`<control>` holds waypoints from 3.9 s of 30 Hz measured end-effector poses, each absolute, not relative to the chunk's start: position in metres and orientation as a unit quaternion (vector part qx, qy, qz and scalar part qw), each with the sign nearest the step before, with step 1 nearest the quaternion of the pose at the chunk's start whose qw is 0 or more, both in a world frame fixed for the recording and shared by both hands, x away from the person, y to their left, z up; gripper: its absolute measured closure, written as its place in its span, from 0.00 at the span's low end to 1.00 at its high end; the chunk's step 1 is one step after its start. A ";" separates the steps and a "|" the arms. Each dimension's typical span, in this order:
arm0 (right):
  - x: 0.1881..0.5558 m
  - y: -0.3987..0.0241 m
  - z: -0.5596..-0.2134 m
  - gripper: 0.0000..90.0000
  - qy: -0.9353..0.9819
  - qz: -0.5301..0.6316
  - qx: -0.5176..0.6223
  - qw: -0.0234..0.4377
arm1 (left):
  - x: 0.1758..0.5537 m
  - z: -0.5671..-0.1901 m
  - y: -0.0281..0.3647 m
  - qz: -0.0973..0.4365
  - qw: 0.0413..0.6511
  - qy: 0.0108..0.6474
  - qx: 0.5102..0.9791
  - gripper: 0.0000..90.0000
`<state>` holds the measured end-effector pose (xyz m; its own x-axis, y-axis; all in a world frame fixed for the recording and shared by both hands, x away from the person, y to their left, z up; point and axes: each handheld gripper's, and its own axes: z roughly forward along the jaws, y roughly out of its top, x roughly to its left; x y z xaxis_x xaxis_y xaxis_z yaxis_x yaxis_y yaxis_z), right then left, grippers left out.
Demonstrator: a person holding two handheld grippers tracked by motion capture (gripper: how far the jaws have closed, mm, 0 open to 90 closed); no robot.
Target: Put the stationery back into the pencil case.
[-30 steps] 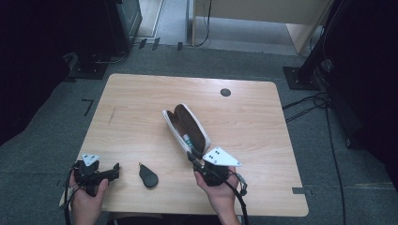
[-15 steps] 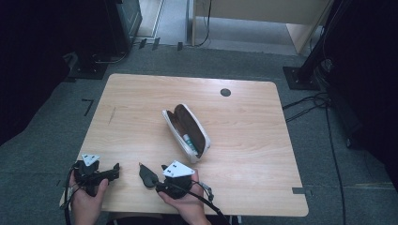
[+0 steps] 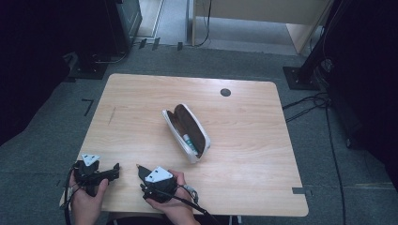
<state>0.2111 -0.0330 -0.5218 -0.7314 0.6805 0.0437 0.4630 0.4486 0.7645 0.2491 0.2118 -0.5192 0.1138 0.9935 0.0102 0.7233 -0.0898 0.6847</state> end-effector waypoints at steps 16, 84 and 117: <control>0.212 -0.047 -0.518 0.46 0.826 0.420 0.358 0.118 | 0.246 -0.519 0.211 0.244 0.277 0.605 0.706 0.00; 0.283 -0.152 -0.427 0.46 0.735 0.464 0.460 0.179 | 0.241 -0.519 0.192 0.224 0.292 0.553 0.748 0.00; 0.288 -0.156 -0.424 0.46 0.732 0.472 0.449 0.197 | 0.241 -0.519 0.192 0.224 0.292 0.552 0.748 0.00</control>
<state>0.2879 -0.1560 -0.4237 -0.5187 0.8442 0.1353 0.4715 0.1504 0.8689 0.2413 0.1918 -0.5195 0.2896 0.9571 0.0123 0.6959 -0.2194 0.6838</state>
